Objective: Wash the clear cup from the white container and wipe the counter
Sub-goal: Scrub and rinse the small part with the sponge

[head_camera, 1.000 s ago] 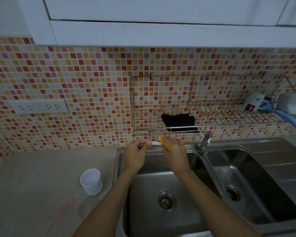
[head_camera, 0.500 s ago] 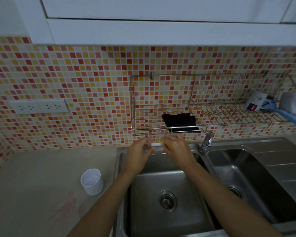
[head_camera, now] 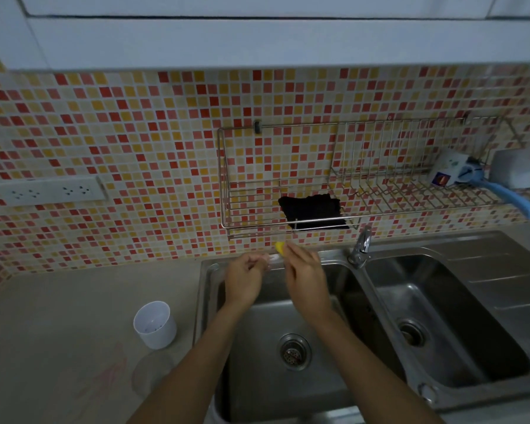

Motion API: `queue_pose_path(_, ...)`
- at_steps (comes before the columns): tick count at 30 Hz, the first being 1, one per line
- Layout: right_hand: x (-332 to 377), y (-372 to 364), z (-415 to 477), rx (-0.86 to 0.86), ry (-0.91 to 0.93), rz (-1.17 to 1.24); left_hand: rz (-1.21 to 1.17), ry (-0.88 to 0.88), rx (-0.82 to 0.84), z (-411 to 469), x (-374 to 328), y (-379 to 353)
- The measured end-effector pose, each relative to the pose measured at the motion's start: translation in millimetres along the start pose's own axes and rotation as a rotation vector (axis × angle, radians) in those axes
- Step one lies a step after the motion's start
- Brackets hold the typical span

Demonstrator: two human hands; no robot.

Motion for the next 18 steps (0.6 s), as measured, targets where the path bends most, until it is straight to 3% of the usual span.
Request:
queue_pose_path(2, -15.8, 4.8, -1.6, -0.035, -0.120, 0.037, -0.017, 0.023, -0.038, 0.6, 1.5, -1.3)
queue_pose_path(7, 16.6, -2.0, -14.7, -0.014, 0.145, -0.065, -0.048, 0.089, -0.046, 4.6, 2.0, -6.8)
queue_pose_path(11, -11.2, 8.5, -10.1, -0.054, -0.015, -0.023, -0.110, 0.124, -0.053, 1.3, 4.2, -12.5)
queue_pose_path(15, 8.7, 2.3, -17.2, -0.021, 0.154, -0.095, -0.317, 0.214, -0.011, 4.1, 10.6, -22.6)
queue_pose_path(18, -10.7, 14.1, -9.5, -0.012, 0.071, -0.132, -0.257, 0.220, 0.046, 5.3, 11.5, -27.7)
Point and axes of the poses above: each hand's wrist, its own z-axis towards the middle knuckle, its own y-axis out of the back of the hand, x = y × z, the point moved 6 cm from there along z, towards the middle knuckle, and after that the axes turned 11 degrees about x, right-handed, at the moved point
